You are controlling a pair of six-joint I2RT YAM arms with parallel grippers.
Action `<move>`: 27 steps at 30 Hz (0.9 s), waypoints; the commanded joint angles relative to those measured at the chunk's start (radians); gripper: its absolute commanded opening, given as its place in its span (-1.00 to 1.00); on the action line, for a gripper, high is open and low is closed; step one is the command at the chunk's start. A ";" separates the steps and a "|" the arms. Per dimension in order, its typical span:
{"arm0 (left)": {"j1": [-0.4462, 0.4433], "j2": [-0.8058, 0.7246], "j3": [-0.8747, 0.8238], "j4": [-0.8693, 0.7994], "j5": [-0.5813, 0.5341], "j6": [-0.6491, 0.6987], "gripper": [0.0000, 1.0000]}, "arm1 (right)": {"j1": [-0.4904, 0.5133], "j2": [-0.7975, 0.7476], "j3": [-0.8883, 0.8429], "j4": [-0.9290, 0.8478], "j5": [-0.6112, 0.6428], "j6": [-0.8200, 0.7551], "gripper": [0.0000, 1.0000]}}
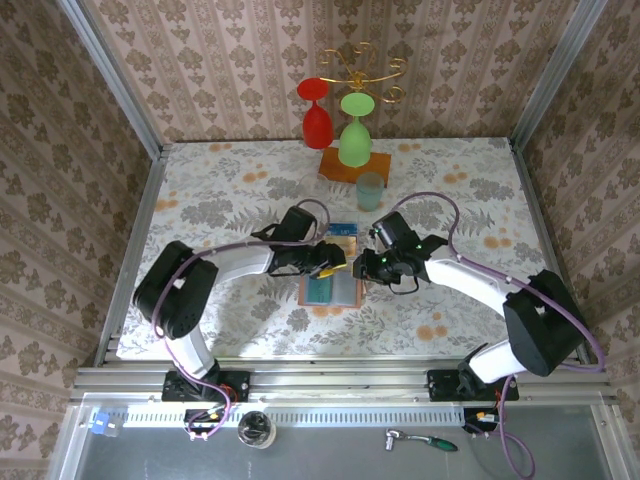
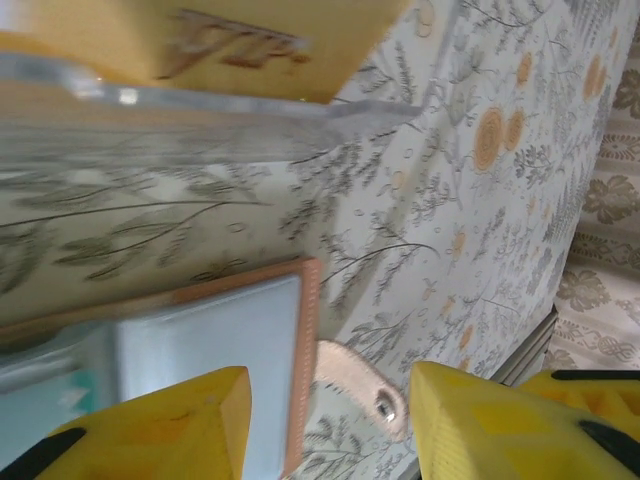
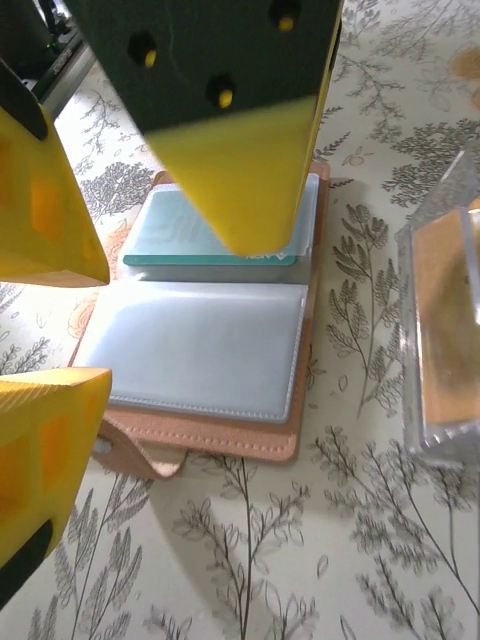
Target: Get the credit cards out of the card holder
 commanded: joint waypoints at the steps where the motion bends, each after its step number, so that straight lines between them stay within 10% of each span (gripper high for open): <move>1: 0.035 -0.072 -0.060 -0.010 -0.008 0.029 -0.08 | 0.035 0.051 0.060 0.017 -0.018 0.021 -0.42; 27: 0.116 -0.193 -0.332 0.071 -0.018 0.020 -0.37 | 0.132 0.296 0.167 0.082 -0.077 0.053 -0.47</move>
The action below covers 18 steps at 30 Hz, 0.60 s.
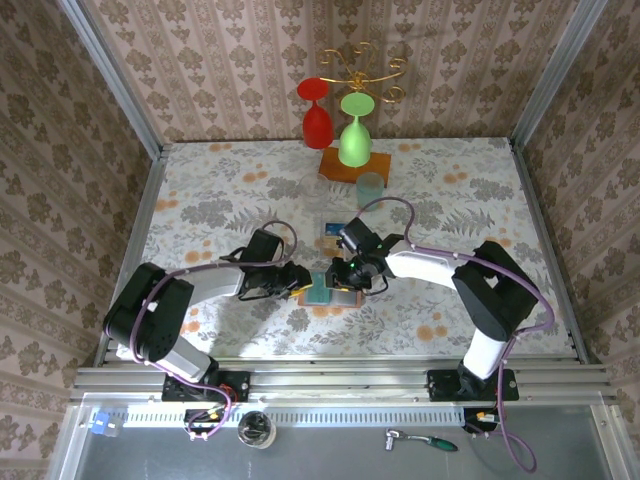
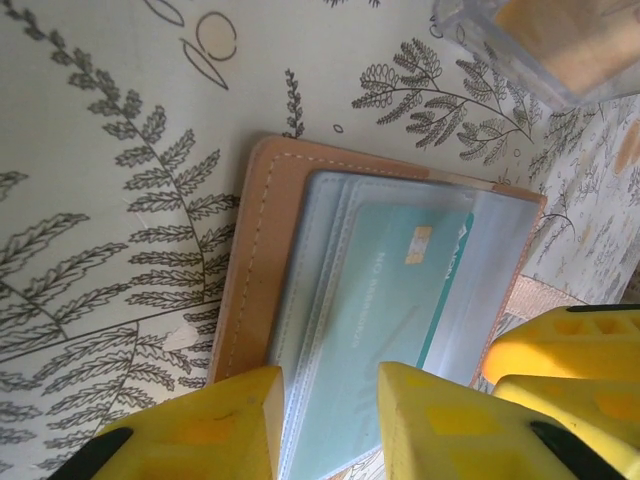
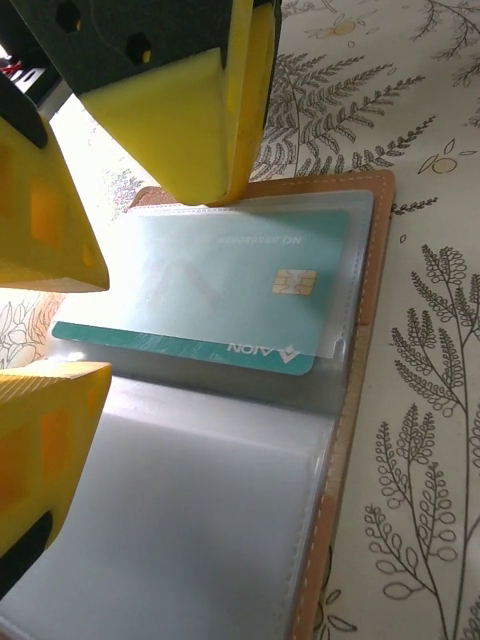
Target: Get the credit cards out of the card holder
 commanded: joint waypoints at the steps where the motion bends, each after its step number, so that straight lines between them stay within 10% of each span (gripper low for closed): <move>1: -0.002 -0.024 -0.029 0.019 -0.011 -0.011 -0.37 | 0.009 0.027 0.029 0.018 -0.027 0.010 -0.47; 18: -0.023 -0.052 -0.029 -0.007 -0.043 -0.031 -0.38 | 0.008 0.076 0.022 -0.028 0.049 -0.056 -0.47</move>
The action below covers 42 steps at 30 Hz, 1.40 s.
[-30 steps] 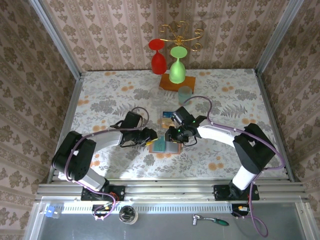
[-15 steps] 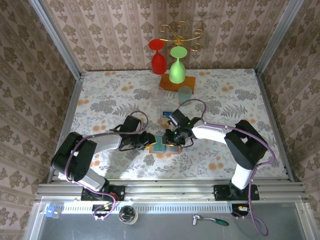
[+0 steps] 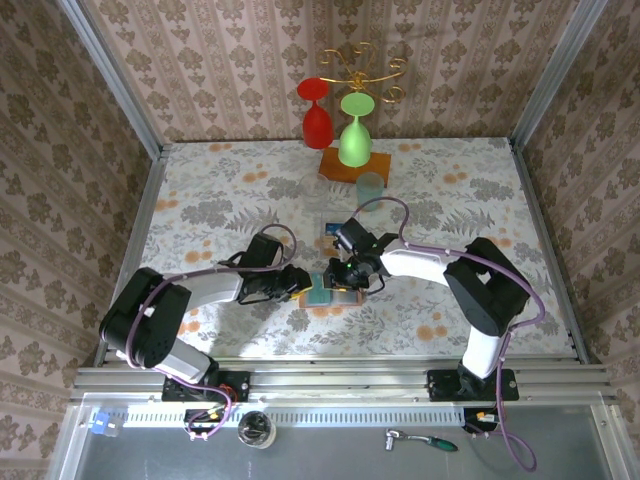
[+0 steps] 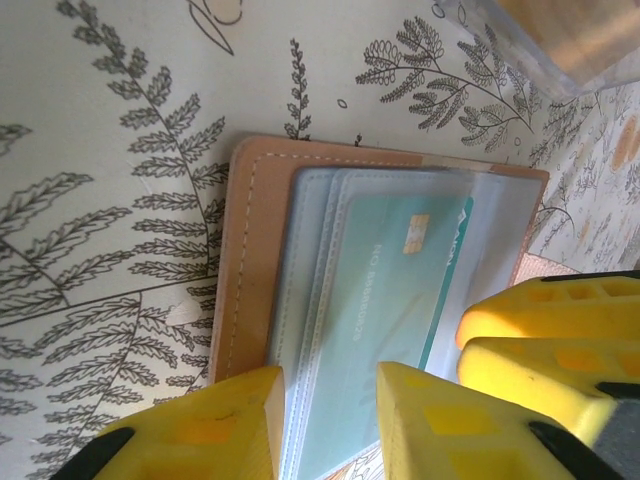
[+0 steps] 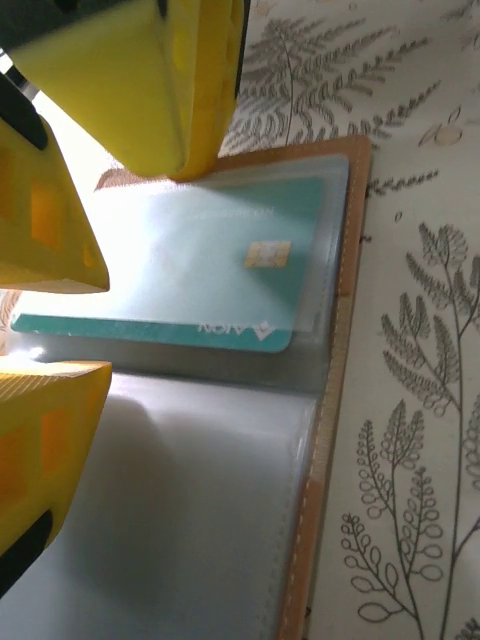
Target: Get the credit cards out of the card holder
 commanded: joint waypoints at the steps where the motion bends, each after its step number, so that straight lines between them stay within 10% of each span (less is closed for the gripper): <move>1: -0.005 -0.021 0.004 -0.032 -0.020 -0.004 -0.38 | 0.004 0.027 -0.010 -0.018 0.043 -0.022 -0.47; 19: -0.025 -0.033 0.157 -0.267 -0.113 0.109 -0.46 | 0.004 -0.048 -0.001 -0.035 0.062 -0.028 -0.47; 42: -0.034 0.075 0.127 -0.153 -0.070 0.085 -0.83 | -0.010 -0.024 0.005 0.020 0.010 -0.006 -0.51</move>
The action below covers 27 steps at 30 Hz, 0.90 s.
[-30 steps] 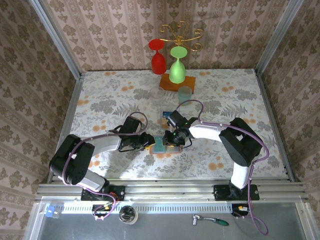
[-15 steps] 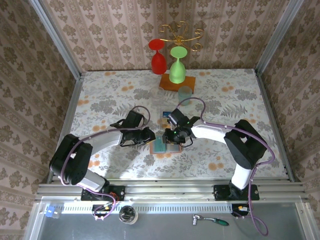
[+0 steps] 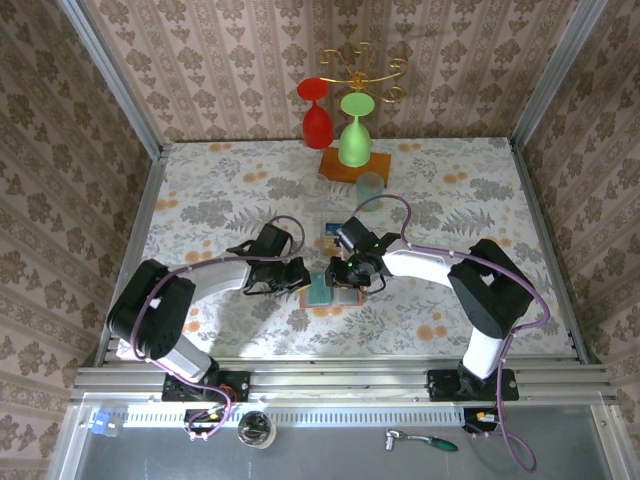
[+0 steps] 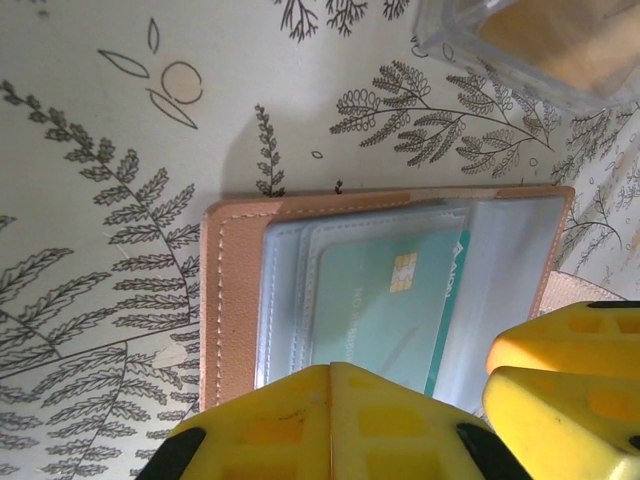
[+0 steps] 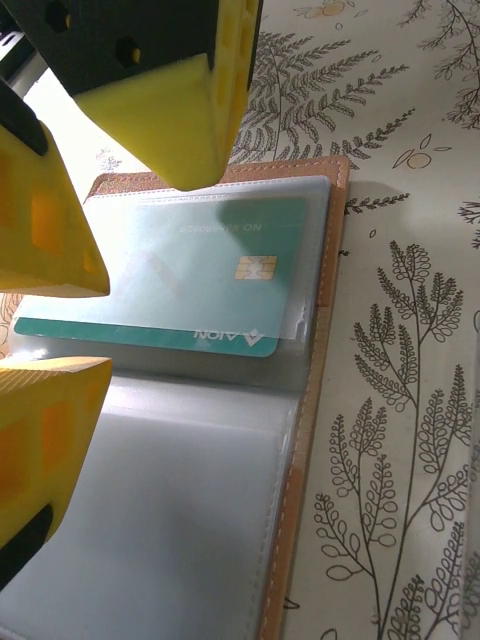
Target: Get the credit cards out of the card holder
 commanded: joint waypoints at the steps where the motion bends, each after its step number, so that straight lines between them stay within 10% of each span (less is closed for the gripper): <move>1: -0.003 0.021 -0.020 0.017 0.014 -0.002 -0.83 | -0.006 0.016 0.009 0.014 -0.019 0.013 -0.51; 27: 0.000 0.014 -0.038 0.007 0.010 -0.002 -0.89 | -0.013 0.080 0.002 0.066 -0.056 0.032 -0.56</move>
